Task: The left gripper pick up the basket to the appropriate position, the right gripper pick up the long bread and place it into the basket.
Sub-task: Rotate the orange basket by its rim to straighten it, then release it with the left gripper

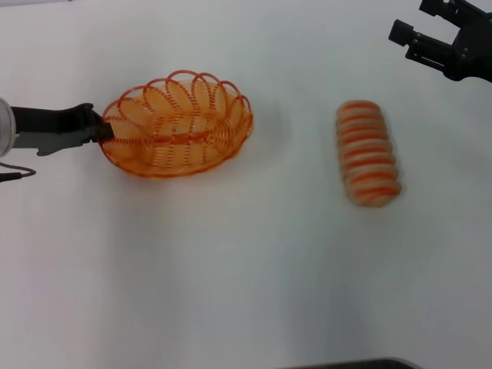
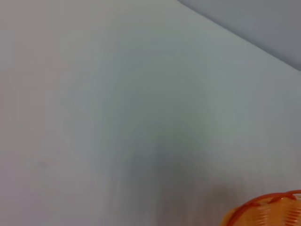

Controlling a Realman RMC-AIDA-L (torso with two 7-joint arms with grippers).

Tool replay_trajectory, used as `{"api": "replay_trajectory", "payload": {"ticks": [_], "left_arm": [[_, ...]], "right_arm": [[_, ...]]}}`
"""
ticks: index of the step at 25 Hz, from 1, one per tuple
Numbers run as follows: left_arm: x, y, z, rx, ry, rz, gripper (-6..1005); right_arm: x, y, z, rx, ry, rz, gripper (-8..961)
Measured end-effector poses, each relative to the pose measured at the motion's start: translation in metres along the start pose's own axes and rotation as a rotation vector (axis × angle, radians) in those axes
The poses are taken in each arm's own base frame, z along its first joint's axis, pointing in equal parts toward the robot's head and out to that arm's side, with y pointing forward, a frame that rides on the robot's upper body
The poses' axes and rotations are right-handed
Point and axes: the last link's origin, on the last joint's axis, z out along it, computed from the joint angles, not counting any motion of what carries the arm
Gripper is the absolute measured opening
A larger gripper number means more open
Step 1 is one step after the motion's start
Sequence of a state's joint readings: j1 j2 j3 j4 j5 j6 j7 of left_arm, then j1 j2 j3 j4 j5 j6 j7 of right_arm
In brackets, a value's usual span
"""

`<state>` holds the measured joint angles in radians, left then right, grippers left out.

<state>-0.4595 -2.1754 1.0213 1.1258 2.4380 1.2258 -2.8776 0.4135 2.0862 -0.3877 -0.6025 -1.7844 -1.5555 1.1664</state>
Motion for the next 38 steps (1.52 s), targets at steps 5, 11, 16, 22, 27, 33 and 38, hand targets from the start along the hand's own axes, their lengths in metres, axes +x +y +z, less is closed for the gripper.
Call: {"api": "replay_trajectory", "payload": {"ticks": [5,11,16,22,27,33,38], "left_arm": [[0.001,-0.002,0.0,0.004,0.013,-0.005,64],[-0.001,-0.007,0.0,0.007,0.031,-0.025,64],[-0.003,-0.011,-0.001,0.005,0.039,-0.041,64],[-0.003,-0.011,-0.001,0.006,0.041,-0.042,64],[-0.004,-0.009,0.0,0.005,0.033,-0.024,65],[-0.004,-0.009,-0.001,0.01,0.038,-0.015,86],[-0.003,-0.01,-0.004,0.013,0.049,-0.015,164]], "right_arm": [[0.001,0.001,0.001,-0.005,-0.001,-0.006,872],[0.001,0.002,0.004,-0.01,-0.007,-0.007,872],[0.0,0.002,0.006,-0.013,-0.009,-0.013,872],[0.001,0.003,0.009,-0.022,-0.008,-0.009,872],[0.001,0.003,0.009,-0.018,-0.008,-0.007,872],[0.001,0.003,0.01,-0.022,-0.005,-0.008,872],[0.001,0.003,0.011,-0.024,-0.005,-0.008,872]]}}
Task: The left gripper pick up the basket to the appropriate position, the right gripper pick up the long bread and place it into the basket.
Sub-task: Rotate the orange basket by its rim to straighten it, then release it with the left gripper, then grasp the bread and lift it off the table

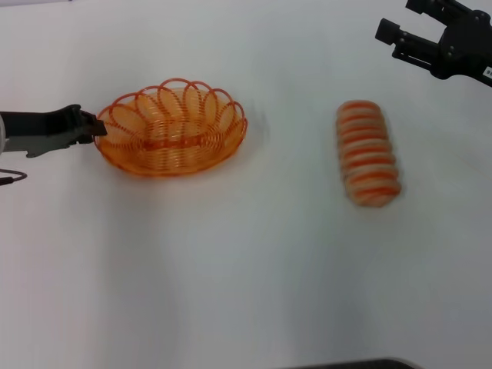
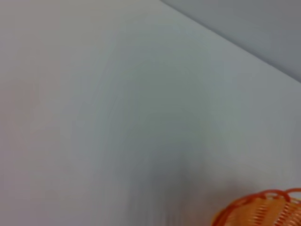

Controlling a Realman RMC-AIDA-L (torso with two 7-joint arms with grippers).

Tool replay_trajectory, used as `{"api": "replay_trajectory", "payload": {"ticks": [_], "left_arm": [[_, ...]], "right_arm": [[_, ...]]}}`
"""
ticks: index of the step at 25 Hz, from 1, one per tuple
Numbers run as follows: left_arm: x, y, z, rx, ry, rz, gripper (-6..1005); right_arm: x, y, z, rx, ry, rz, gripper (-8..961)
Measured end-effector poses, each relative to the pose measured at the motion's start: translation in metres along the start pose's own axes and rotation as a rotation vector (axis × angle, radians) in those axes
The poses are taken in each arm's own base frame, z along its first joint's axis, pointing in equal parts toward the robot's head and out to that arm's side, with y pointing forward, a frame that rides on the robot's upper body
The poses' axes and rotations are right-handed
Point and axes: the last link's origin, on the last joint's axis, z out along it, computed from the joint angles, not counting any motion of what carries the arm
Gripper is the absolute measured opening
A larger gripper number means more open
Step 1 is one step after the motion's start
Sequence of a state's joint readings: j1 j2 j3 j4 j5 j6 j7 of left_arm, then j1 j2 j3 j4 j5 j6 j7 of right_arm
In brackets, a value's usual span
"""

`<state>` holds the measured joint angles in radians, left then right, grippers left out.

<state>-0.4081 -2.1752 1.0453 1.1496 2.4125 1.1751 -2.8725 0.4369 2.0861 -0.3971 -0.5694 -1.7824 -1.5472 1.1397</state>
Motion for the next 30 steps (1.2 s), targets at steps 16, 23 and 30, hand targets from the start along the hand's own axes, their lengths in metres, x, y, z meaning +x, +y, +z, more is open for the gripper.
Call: {"api": "replay_trajectory", "payload": {"ticks": [16,23,30], "left_arm": [[-0.002,0.004,-0.023,-0.137,0.086,0.396,693],[-0.012,-0.005,-0.05,-0.372,0.233,0.67,847],[-0.047,-0.023,-0.081,-0.538,0.368,0.894,884]], "right_arm": [[0.009,-0.002,0.016,0.038,-0.004,0.128,873],[0.005,-0.005,0.016,0.037,-0.003,0.22,873],[-0.013,-0.013,0.018,-0.023,0.137,0.446,873]]}}
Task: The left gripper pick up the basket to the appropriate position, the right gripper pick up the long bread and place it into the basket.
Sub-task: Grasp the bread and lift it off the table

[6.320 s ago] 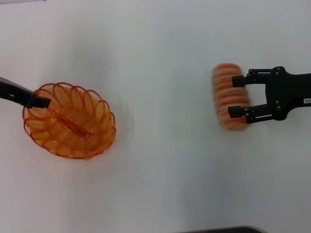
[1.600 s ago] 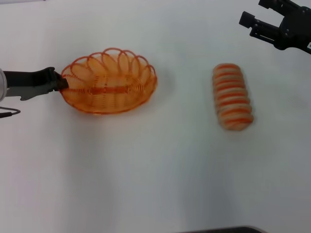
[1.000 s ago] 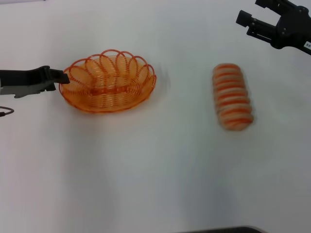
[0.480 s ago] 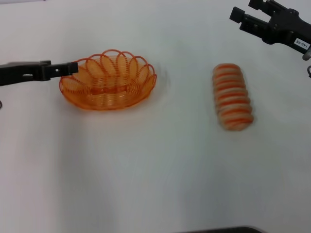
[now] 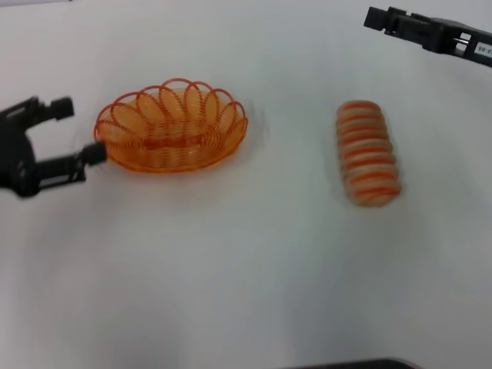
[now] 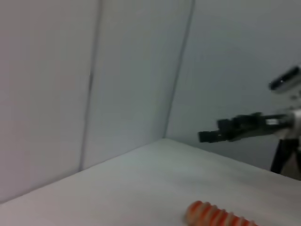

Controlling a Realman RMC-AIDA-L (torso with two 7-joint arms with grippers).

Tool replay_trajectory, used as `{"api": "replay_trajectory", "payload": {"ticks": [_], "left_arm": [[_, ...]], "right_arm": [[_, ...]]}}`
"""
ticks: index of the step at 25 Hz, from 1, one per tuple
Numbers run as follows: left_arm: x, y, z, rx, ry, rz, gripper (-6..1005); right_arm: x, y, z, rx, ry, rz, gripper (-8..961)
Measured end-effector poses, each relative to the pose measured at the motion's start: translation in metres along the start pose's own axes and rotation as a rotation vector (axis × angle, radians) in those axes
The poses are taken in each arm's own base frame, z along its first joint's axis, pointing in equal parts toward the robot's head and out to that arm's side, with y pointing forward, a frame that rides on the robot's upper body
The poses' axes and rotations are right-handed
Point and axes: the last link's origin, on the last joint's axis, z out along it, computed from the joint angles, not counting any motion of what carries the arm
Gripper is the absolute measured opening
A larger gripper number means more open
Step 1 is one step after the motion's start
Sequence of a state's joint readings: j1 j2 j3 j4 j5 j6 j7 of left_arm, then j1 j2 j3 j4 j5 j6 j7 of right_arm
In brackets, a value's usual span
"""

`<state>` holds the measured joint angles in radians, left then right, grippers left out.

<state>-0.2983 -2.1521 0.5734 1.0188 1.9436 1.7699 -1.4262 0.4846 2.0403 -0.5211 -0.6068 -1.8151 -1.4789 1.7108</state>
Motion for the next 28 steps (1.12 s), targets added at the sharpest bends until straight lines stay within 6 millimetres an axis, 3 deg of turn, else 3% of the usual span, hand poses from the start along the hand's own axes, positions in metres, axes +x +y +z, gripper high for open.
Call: {"api": "replay_trajectory", "payload": {"ticks": [9,15,22,28], "left_arm": [[-0.038,0.025,-0.03,0.01,0.005,0.083,883],[-0.052,0.03,-0.034,0.024,-0.011,0.095,881],[-0.064,0.035,-0.032,-0.019,-0.079,0.082,878],[-0.072,0.041,-0.03,-0.045,-0.096,0.077,876]], "right_arm": [[-0.038,0.006,0.0,0.069,0.252,0.198,873],[-0.062,0.009,0.025,0.203,0.485,0.294,873],[-0.071,0.024,0.051,0.357,0.744,0.29,873],[-0.063,0.032,0.056,0.446,0.896,0.295,874]]}}
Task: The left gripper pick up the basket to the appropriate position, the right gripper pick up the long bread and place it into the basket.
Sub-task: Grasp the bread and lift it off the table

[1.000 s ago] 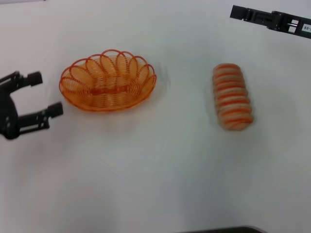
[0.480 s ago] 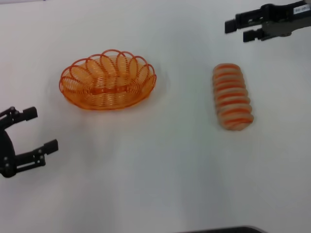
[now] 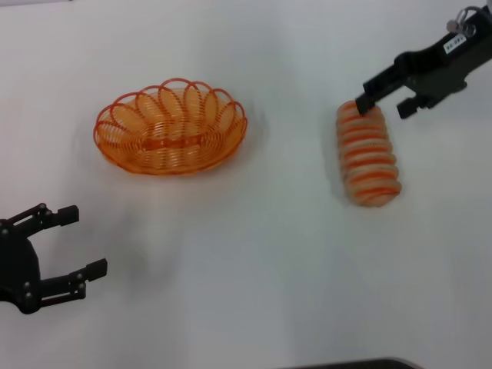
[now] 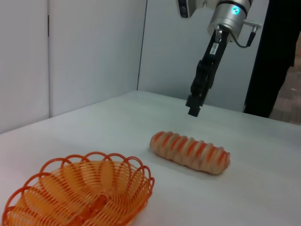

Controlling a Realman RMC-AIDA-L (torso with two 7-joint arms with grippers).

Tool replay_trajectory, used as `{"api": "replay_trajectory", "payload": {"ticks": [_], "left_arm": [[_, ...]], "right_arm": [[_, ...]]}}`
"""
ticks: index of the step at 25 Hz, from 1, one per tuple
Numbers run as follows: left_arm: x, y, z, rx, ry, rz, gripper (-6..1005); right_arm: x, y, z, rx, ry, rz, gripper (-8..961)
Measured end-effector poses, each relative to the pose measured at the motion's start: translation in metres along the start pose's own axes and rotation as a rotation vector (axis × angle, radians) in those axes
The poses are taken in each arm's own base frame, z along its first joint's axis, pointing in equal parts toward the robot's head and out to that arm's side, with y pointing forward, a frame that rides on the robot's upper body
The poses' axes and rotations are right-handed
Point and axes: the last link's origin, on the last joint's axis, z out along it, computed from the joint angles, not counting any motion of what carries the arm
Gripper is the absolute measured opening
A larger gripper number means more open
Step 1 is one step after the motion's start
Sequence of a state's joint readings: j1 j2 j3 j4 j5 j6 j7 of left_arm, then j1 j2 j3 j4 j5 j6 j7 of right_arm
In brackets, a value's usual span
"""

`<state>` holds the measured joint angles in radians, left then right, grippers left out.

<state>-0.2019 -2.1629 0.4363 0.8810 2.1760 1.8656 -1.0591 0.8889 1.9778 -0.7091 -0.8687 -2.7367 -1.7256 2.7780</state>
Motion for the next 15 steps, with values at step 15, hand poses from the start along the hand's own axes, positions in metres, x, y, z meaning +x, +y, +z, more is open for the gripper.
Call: {"api": "replay_trajectory", "payload": {"ticks": [15], "left_arm": [[-0.013,0.01,0.01,-0.082,-0.063,-0.01,877]], "right_arm": [[0.002,0.005,0.02,0.173,0.094,-0.01,874]]}}
